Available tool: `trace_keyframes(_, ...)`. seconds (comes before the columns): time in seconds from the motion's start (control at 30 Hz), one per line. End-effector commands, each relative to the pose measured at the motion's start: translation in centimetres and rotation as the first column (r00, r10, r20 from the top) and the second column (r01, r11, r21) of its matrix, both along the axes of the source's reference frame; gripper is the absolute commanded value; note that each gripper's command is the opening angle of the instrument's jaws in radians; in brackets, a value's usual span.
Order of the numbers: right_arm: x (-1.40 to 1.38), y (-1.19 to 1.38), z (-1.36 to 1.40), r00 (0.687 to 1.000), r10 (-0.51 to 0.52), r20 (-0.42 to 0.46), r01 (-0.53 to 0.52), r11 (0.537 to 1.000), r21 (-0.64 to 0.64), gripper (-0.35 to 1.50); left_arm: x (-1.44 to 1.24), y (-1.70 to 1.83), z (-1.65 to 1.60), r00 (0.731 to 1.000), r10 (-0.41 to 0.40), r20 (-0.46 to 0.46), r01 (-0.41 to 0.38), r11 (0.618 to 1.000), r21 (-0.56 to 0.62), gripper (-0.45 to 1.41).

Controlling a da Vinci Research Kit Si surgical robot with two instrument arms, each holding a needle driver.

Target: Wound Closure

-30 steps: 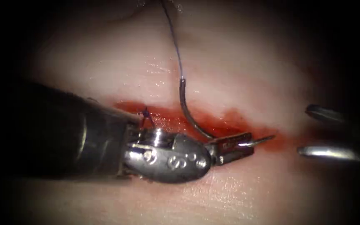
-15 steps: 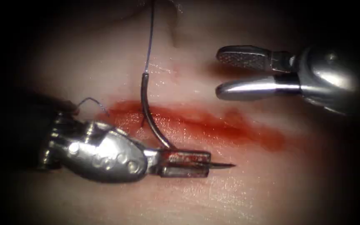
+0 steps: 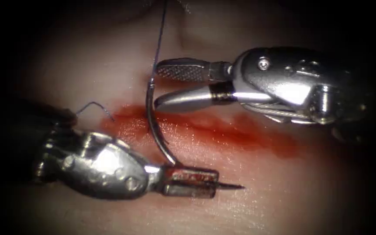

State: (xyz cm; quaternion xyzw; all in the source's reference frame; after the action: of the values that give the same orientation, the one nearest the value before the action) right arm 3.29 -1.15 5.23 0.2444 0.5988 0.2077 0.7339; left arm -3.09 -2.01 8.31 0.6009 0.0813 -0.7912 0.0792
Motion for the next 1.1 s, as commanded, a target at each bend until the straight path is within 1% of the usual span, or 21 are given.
trace_keyframes(0.03,0.04,-0.09,0.08,1.000,0.001,0.004,-0.001,1.000,0.012,0.39,-0.05,-0.06,0.05,1.000,-0.005,-0.002,0.005,1.000,0.003,-0.45)
trace_keyframes(0.3,0.09,-0.11,0.09,1.000,0.003,0.006,-0.003,1.000,0.016,0.40,-0.11,-0.08,0.02,1.000,-0.017,-0.011,0.017,1.000,0.008,-0.45)
trace_keyframes(0.37,0.12,-0.12,0.11,1.000,0.005,0.007,-0.005,1.000,0.014,0.45,-0.15,-0.10,0.00,1.000,-0.020,-0.012,0.020,1.000,0.007,-0.45)
trace_keyframes(0.5,0.18,-0.12,0.12,1.000,0.008,0.009,-0.008,1.000,0.013,0.42,-0.22,-0.13,-0.03,1.000,-0.020,-0.012,0.020,1.000,-0.004,-0.45)
trace_keyframes(0.53,0.18,-0.12,0.13,1.000,0.009,0.010,-0.009,1.000,0.012,0.34,-0.23,-0.14,-0.04,1.000,-0.020,-0.012,0.020,1.000,-0.004,-0.45)
trace_keyframes(0.57,0.18,-0.12,0.13,1.000,0.011,0.008,-0.011,1.000,0.012,0.05,-0.23,-0.14,-0.04,1.000,-0.021,-0.012,0.021,1.000,-0.004,-0.45)
trace_keyframes(0.6,0.18,-0.12,0.14,1.000,0.011,0.008,-0.011,1.000,0.011,-0.35,-0.22,-0.14,-0.04,1.000,-0.020,-0.011,0.020,1.000,-0.004,-0.45)
trace_keyframes(0.7,0.16,-0.13,0.15,1.000,0.004,0.004,-0.004,0.999,0.035,-0.35,-0.21,-0.13,-0.03,1.000,-0.019,-0.010,0.019,1.000,-0.004,-0.45)
trace_keyframes(0.9,0.10,-0.11,0.15,0.999,0.029,0.026,-0.031,0.997,0.065,-0.35,-0.20,-0.12,-0.02,1.000,-0.023,-0.014,0.023,1.000,-0.006,-0.45)
trace_keyframes(0.93,0.09,-0.10,0.14,0.999,0.034,0.029,-0.036,0.997,0.065,-0.35,-0.21,-0.11,-0.02,0.999,-0.034,-0.022,0.034,0.999,-0.004,-0.30)
trace_keyframes(0.97,0.08,-0.09,0.14,0.999,0.043,0.032,-0.045,0.997,0.064,-0.35,-0.21,-0.10,-0.01,0.998,-0.048,-0.033,0.048,0.999,0.015,0.07)
trace_keyframes(1.03,0.04,-0.04,0.13,0.997,0.065,0.045,-0.067,0.996,0.062,-0.35,-0.23,-0.07,0.00,0.995,-0.084,-0.048,0.086,0.995,0.058,0.72)
trace_keyframes(1.07,0.02,-0.02,0.12,0.996,0.077,0.051,-0.080,0.995,0.061,-0.35,-0.23,-0.07,0.01,0.994,-0.096,-0.055,0.100,0.993,0.066,0.91)
trace_keyframes(1.1,-0.01,0.02,0.11,0.993,0.100,0.065,-0.104,0.993,0.058,-0.35,-0.24,-0.06,0.01,0.993,-0.106,-0.054,0.109,0.992,0.064,0.96)
